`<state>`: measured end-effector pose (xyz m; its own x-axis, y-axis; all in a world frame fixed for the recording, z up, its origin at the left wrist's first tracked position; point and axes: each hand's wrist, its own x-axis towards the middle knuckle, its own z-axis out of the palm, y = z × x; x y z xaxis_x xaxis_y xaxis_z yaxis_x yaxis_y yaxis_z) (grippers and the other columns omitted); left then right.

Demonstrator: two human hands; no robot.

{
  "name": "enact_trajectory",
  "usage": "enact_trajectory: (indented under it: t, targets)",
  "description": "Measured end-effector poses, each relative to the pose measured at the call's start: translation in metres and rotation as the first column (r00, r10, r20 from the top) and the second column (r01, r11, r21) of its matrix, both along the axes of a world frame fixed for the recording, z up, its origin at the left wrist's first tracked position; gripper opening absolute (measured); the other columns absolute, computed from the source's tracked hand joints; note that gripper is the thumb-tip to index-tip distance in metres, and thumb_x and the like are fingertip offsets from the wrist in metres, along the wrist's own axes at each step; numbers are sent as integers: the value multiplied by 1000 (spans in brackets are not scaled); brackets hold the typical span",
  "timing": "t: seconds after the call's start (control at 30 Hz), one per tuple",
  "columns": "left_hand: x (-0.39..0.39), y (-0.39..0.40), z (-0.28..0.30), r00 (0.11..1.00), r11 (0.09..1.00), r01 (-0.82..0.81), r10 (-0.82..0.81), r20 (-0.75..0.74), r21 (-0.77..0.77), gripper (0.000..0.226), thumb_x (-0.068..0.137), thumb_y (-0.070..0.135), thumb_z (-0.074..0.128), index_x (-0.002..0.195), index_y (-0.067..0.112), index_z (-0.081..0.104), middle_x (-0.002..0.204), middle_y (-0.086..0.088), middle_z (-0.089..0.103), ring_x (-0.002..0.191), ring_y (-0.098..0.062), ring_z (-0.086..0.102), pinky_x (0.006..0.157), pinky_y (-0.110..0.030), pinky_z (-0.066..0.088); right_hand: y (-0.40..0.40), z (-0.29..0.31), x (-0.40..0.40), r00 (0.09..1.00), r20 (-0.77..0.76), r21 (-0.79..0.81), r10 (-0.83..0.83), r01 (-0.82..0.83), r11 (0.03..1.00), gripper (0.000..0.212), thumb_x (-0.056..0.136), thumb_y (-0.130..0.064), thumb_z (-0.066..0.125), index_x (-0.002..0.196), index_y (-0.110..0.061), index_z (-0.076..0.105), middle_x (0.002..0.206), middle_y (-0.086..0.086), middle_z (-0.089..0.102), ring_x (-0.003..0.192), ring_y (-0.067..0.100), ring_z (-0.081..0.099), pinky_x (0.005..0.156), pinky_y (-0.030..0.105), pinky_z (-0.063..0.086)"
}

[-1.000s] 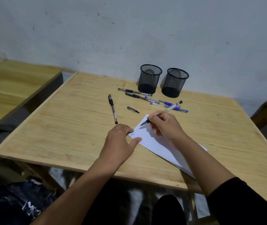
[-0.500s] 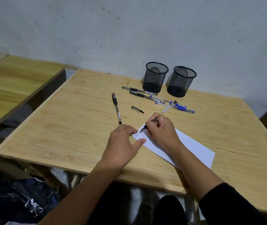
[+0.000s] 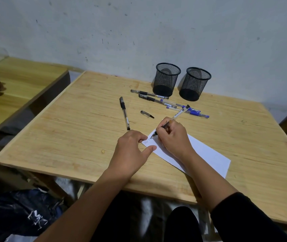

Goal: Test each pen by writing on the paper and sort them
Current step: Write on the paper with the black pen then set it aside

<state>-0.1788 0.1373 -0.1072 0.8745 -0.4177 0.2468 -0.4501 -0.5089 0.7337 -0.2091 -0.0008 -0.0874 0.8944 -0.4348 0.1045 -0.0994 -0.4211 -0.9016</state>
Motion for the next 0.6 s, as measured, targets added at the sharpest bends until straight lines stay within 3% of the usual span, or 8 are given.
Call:
enact_trajectory:
  t: [0.6]
  targets:
    - [0, 0, 3, 1000, 1000, 2, -2, -19, 19, 36, 73, 32, 76, 103, 13, 68, 105, 0, 65, 93, -11, 60, 86, -17, 44, 1, -1, 1, 998, 27, -31, -63, 63, 998, 10, 84, -7, 50, 76, -7, 57, 63, 7, 57, 56, 14, 47, 46, 9, 34]
